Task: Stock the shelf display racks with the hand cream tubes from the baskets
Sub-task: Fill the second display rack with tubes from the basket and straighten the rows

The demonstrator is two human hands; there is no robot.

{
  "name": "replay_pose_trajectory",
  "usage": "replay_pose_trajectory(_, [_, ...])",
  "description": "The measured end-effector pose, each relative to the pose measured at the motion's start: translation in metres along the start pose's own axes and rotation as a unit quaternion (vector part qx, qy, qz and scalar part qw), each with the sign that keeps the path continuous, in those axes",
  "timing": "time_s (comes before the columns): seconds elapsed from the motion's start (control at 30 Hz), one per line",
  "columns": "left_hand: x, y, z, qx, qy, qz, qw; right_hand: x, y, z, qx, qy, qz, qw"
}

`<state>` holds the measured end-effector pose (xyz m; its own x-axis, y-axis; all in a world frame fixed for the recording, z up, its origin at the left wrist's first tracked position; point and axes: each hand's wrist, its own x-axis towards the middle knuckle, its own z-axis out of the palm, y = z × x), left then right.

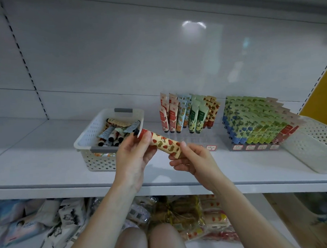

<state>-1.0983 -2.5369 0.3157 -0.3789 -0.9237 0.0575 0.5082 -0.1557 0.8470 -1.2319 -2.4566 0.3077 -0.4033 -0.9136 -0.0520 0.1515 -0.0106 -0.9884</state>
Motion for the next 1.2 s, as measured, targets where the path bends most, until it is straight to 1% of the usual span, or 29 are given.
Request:
replay_pose_trajectory(0.07, [-0.001,-0.001,-0.002,0.024,-0.009,0.001,1.0,-0.003,-0.003,-0.003,0.034,0.021,-0.005,0.999])
replay_pose_trajectory(0.2, [-0.002,-0.008,-0.005,0.121,-0.021,-0.011,0.992,-0.003,-0.009,-0.016,0.094,0.072,-0.022,0.993])
replay_pose_trajectory(0.33, [-0.005,-0.028,0.005,0.163,-0.044,-0.032,0.985,-0.004,-0.006,-0.026,0.149,0.084,-0.033,0.985])
replay_pose_trajectory(0.4, [-0.003,-0.041,0.013,0.213,-0.055,-0.025,0.975,-0.004,-0.001,-0.032,0.151,0.101,-0.032,0.983])
replay_pose_trajectory(0.47, [0.003,-0.055,0.018,0.298,-0.078,0.015,0.951,-0.002,0.0,-0.043,0.126,0.137,-0.033,0.982])
replay_pose_trajectory(0.5, [0.008,-0.063,0.021,0.358,-0.097,0.041,0.928,0.0,-0.001,-0.05,0.096,0.159,-0.042,0.982])
replay_pose_trajectory(0.53, [0.012,-0.07,0.022,0.427,-0.119,0.062,0.894,0.002,-0.003,-0.058,0.057,0.185,-0.057,0.979])
replay_pose_trajectory(0.6, [0.022,-0.085,0.023,0.565,-0.165,0.086,0.804,0.009,-0.009,-0.075,-0.028,0.246,-0.095,0.964])
replay_pose_trajectory(0.63, [0.027,-0.091,0.022,0.617,-0.186,0.095,0.759,0.014,-0.013,-0.084,-0.069,0.278,-0.113,0.951])
replay_pose_trajectory(0.7, [0.037,-0.102,0.02,0.687,-0.232,0.125,0.678,0.025,-0.023,-0.1,-0.15,0.333,-0.143,0.92])
replay_pose_trajectory(0.73, [0.041,-0.108,0.019,0.708,-0.249,0.137,0.647,0.031,-0.028,-0.107,-0.186,0.352,-0.155,0.904])
replay_pose_trajectory(0.77, [0.045,-0.113,0.017,0.723,-0.255,0.139,0.627,0.037,-0.034,-0.112,-0.213,0.364,-0.167,0.891])
replay_pose_trajectory(0.83, [0.048,-0.118,0.015,0.738,-0.246,0.132,0.615,0.052,-0.044,-0.121,-0.253,0.376,-0.186,0.872])
replay_pose_trajectory(0.97, [0.051,-0.127,0.009,0.742,-0.235,0.143,0.612,0.086,-0.059,-0.132,-0.294,0.384,-0.198,0.853])
replay_pose_trajectory(1.1, [0.052,-0.129,0.01,0.736,-0.232,0.141,0.62,0.115,-0.066,-0.133,-0.311,0.359,-0.192,0.859])
replay_pose_trajectory(1.2, [0.053,-0.129,0.01,0.736,-0.229,0.145,0.62,0.127,-0.064,-0.13,-0.351,0.336,-0.186,0.854])
